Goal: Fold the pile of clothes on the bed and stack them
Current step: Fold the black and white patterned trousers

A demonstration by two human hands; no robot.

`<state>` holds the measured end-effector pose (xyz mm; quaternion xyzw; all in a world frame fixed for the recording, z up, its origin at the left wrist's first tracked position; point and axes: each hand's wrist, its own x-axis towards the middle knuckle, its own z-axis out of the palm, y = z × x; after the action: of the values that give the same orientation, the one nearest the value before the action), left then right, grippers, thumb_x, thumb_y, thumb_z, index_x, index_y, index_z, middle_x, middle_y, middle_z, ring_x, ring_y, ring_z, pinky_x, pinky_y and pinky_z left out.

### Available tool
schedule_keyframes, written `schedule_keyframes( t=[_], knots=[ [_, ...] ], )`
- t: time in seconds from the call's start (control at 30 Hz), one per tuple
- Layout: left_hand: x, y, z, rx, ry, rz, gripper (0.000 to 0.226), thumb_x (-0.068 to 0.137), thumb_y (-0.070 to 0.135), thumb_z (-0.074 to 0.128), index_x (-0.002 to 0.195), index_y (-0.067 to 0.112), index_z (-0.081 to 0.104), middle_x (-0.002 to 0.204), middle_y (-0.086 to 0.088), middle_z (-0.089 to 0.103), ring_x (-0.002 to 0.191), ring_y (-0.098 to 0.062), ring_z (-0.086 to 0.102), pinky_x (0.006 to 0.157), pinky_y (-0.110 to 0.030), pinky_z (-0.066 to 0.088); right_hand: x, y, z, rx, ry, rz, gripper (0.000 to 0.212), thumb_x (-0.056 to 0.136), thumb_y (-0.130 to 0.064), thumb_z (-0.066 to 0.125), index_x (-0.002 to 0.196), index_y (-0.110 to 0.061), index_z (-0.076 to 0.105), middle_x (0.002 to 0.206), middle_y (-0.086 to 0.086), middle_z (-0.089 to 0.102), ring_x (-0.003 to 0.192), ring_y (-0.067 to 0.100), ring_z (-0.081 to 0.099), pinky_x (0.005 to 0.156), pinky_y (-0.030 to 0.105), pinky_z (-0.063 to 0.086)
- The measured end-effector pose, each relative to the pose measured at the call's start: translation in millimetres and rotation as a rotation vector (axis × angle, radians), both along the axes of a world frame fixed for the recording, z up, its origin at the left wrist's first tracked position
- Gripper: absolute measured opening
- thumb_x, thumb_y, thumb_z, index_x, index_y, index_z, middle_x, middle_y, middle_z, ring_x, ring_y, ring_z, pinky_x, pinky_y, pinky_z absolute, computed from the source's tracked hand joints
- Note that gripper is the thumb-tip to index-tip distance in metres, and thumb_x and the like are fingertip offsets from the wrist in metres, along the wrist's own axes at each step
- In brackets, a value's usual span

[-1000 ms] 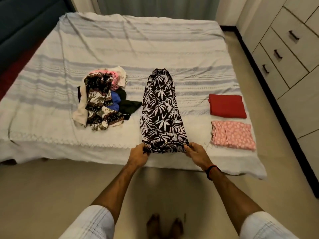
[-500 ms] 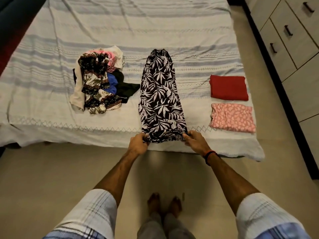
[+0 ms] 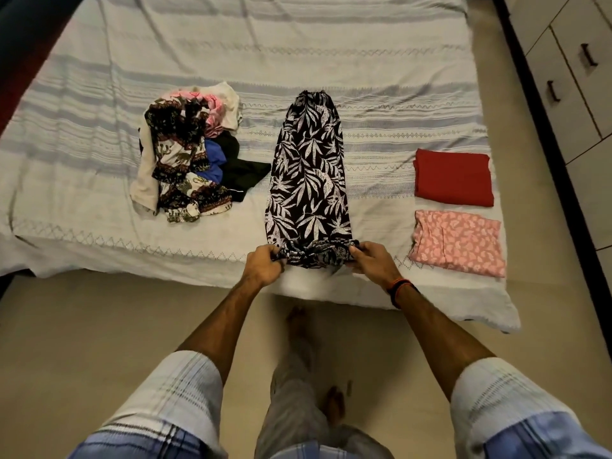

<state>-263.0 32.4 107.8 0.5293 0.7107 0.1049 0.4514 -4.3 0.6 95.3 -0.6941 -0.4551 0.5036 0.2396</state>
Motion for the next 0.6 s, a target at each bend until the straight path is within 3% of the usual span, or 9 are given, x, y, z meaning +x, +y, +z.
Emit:
schedule_keyframes(
  t=[0.07, 0.17, 0.23, 0.3, 0.47, 0.53, 0.6],
  knots=[
    [5, 22, -2, 0.012, 0.006, 0.007, 0.016, 0.088, 0.013, 0.069, 0.077, 0.020, 0.060, 0.088, -0.004, 0.070, 0.078, -0.021, 0.065, 0.079, -0.030, 0.056, 8, 27, -24, -0.010, 0.001, -0.044, 0.045, 0.078, -0.065, 0.056, 0.083, -0.022, 0.068, 0.090, 0.005, 0.075, 0.085, 0.027, 0.072, 0.081, 0.054, 0.057],
    [11, 69, -11, -0.001, 0.005, 0.030, 0.005, 0.092, 0.019, 0.066, 0.091, 0.016, 0.062, 0.080, -0.001, 0.067, 0.068, -0.014, 0.062, 0.060, -0.015, 0.047, 3, 75, -16, -0.033, -0.003, -0.112, 0.020, 0.093, -0.043, 0.060, 0.082, -0.027, 0.065, 0.095, 0.007, 0.075, 0.085, 0.026, 0.073, 0.080, 0.053, 0.059],
    [15, 97, -19, -0.018, -0.028, 0.067, 0.009, 0.093, 0.021, 0.065, 0.096, 0.013, 0.062, 0.078, -0.001, 0.067, 0.057, -0.008, 0.060, 0.046, -0.009, 0.042, 4, 105, -16, -0.032, -0.023, -0.143, 0.019, 0.095, -0.037, 0.059, 0.079, -0.028, 0.064, 0.095, 0.006, 0.074, 0.085, 0.026, 0.073, 0.081, 0.053, 0.058],
    [20, 133, -27, -0.030, -0.055, 0.098, 0.015, 0.093, 0.021, 0.065, 0.101, 0.008, 0.063, 0.083, -0.003, 0.068, 0.056, -0.007, 0.061, 0.043, -0.009, 0.042, 6, 142, -24, -0.051, -0.021, -0.172, 0.020, 0.094, -0.037, 0.060, 0.077, -0.029, 0.064, 0.093, 0.005, 0.074, 0.083, 0.026, 0.073, 0.081, 0.053, 0.058],
    [27, 221, -43, -0.065, -0.069, 0.129, 0.020, 0.094, 0.021, 0.064, 0.107, 0.006, 0.065, 0.082, -0.006, 0.070, 0.062, -0.014, 0.066, 0.062, -0.026, 0.058, 3, 232, -33, -0.069, -0.008, -0.266, 0.015, 0.097, -0.028, 0.061, 0.089, -0.017, 0.067, 0.090, 0.005, 0.072, 0.079, 0.025, 0.074, 0.078, 0.049, 0.061],
    [31, 257, -46, -0.046, -0.078, 0.134, 0.024, 0.094, 0.020, 0.063, 0.112, 0.004, 0.063, 0.085, -0.007, 0.070, 0.067, -0.015, 0.067, 0.070, -0.029, 0.058, 4, 267, -37, -0.077, 0.031, -0.289, 0.014, 0.097, -0.021, 0.061, 0.102, -0.009, 0.066, 0.103, 0.011, 0.072, 0.087, 0.026, 0.073, 0.083, 0.048, 0.060],
    [33, 282, -48, -0.006, -0.104, 0.146, 0.037, 0.093, 0.017, 0.065, 0.125, 0.004, 0.053, 0.099, -0.005, 0.066, 0.083, -0.017, 0.066, 0.079, -0.031, 0.056, 5, 290, -35, -0.078, 0.088, -0.276, 0.032, 0.097, -0.013, 0.060, 0.127, -0.004, 0.054, 0.127, 0.016, 0.063, 0.111, 0.029, 0.066, 0.096, 0.046, 0.054]
  ],
)
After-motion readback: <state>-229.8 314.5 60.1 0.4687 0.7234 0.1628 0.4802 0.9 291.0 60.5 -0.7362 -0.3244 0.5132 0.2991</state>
